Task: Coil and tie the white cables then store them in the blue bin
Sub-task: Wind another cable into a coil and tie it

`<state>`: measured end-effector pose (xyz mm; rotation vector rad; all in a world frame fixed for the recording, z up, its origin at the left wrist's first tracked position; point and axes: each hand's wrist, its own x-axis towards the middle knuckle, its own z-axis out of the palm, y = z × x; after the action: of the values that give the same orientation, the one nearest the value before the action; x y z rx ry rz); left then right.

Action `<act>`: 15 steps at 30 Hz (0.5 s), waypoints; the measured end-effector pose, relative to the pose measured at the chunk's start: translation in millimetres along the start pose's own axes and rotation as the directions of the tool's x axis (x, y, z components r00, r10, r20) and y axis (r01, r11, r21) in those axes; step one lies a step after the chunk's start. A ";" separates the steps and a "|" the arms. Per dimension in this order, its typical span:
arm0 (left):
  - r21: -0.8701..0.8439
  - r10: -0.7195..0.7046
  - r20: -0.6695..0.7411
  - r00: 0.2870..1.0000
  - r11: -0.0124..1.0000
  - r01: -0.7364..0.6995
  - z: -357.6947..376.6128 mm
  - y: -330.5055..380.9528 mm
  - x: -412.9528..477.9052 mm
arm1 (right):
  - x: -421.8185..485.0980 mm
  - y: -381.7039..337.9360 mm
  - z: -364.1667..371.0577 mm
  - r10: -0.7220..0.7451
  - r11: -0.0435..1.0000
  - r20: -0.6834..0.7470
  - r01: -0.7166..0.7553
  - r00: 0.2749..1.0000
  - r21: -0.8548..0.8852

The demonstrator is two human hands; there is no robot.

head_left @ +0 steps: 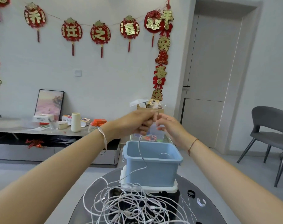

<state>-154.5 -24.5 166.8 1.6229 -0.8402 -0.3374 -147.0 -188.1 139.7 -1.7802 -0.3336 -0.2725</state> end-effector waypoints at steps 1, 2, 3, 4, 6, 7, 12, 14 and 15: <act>-0.097 0.032 0.007 0.999 0.995 -0.032 -3.2 8.1 -0.2 | 1.6 -0.3 3.8 -0.012 1.000 0.007 0.012 1.000 -0.013; -0.184 0.076 0.011 0.997 0.980 -0.072 -7.5 16.1 0.2 | 4.3 -0.8 8.0 -0.024 0.999 0.008 0.024 1.000 -0.035; -0.260 0.120 0.008 0.993 0.959 -0.114 -10.8 23.4 0.6 | 5.7 -0.2 12.7 -0.030 0.998 0.004 0.030 1.000 -0.064; -0.321 0.164 -0.007 0.986 0.934 -0.158 -13.6 30.1 1.7 | 6.2 1.0 17.6 -0.029 0.995 0.005 0.030 1.000 -0.092; -0.396 0.234 -0.077 0.969 0.885 -0.245 -19.6 41.6 5.9 | 6.3 5.8 29.0 -0.014 0.998 0.056 0.017 0.998 -0.059; -0.416 0.256 -0.122 0.959 0.864 -0.284 -22.3 46.7 9.0 | 5.4 8.2 35.6 0.000 1.000 0.107 -0.001 0.994 0.009; -0.467 0.211 -0.290 0.933 0.820 -0.331 -36.7 51.9 23.2 | 0.0 9.4 55.2 0.004 0.987 0.162 -0.030 0.987 0.157; -0.458 0.205 -0.364 0.908 0.809 -0.367 -42.3 50.1 26.6 | -0.5 10.8 55.1 -0.091 0.995 0.076 0.093 0.993 -0.029; -0.459 0.204 -0.405 0.891 0.798 -0.391 -45.9 49.8 28.8 | -0.9 12.0 53.1 -0.153 0.977 0.045 0.158 0.987 -0.141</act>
<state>-121.9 -11.6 231.4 0.9632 -0.6513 -0.0438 -143.1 -139.1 116.2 -1.9049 -0.4891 -0.3864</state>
